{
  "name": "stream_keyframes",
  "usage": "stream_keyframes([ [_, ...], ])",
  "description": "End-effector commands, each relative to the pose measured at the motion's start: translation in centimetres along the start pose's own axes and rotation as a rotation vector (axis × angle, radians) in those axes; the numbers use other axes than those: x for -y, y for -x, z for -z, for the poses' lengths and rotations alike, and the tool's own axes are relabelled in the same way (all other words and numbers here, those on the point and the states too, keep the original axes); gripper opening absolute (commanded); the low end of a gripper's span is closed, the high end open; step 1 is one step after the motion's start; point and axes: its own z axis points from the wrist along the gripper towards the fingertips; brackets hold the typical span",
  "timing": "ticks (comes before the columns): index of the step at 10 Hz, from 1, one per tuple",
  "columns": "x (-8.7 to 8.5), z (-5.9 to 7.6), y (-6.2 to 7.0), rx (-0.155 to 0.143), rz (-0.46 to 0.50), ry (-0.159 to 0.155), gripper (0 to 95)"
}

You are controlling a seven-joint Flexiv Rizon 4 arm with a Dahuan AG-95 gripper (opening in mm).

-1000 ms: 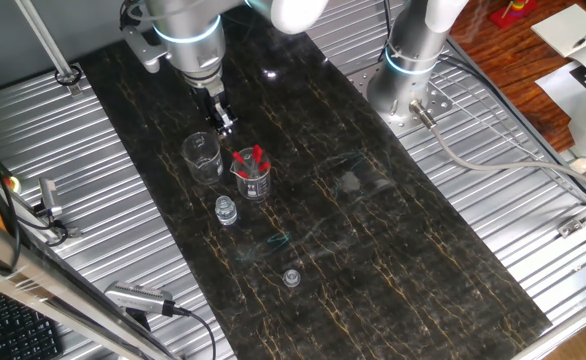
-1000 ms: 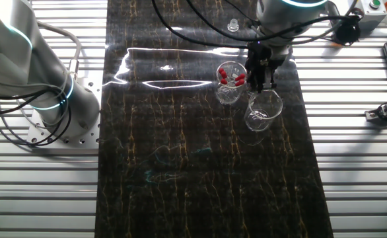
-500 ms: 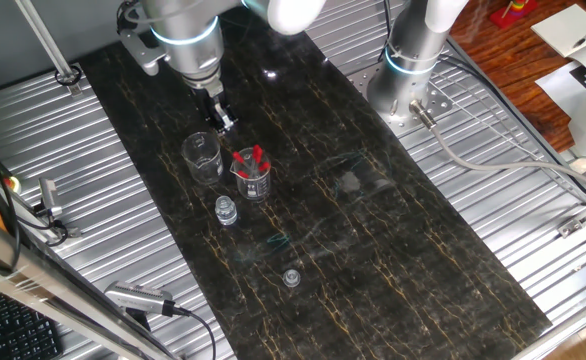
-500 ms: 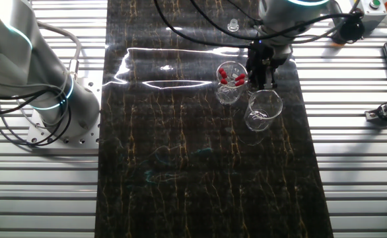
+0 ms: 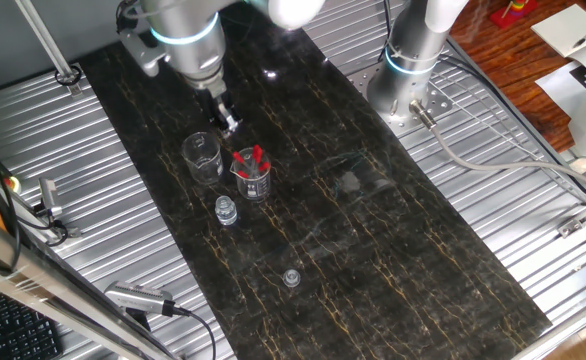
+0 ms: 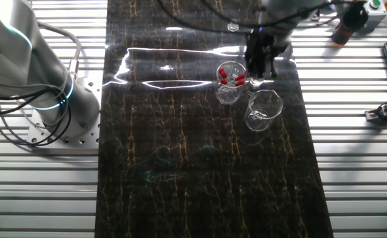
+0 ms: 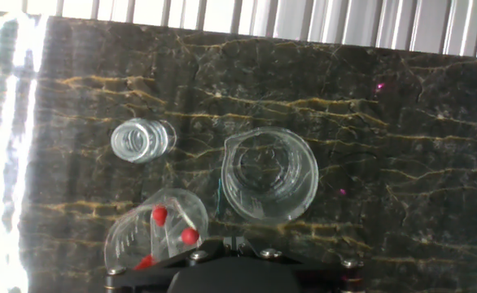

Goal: Transfer liquid using a dropper

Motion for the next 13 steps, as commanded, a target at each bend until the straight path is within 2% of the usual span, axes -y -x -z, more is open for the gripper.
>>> stream_keyframes([
  [1, -0.08, -0.64, 0.26, 0.006, 0.022, -0.003, 0.0],
  [2, -0.12, -0.72, 0.31, 0.004, 0.027, -0.003, 0.0],
  [3, -0.08, -0.74, 0.31, -0.002, 0.059, -0.019, 0.0],
  [4, -0.08, -0.74, 0.31, 0.010, 0.083, -0.035, 0.0],
  [5, -0.08, -0.74, 0.31, 0.003, 0.131, -0.049, 0.0],
  [7, -0.08, -0.74, 0.31, -0.001, 0.220, -0.036, 0.0],
  [8, -0.08, -0.74, 0.31, 0.007, 0.257, -0.007, 0.0],
  [9, -0.08, -0.74, 0.31, 0.010, 0.266, 0.003, 0.0],
  [13, -0.08, -0.74, 0.31, 0.007, 0.288, 0.008, 0.0],
])
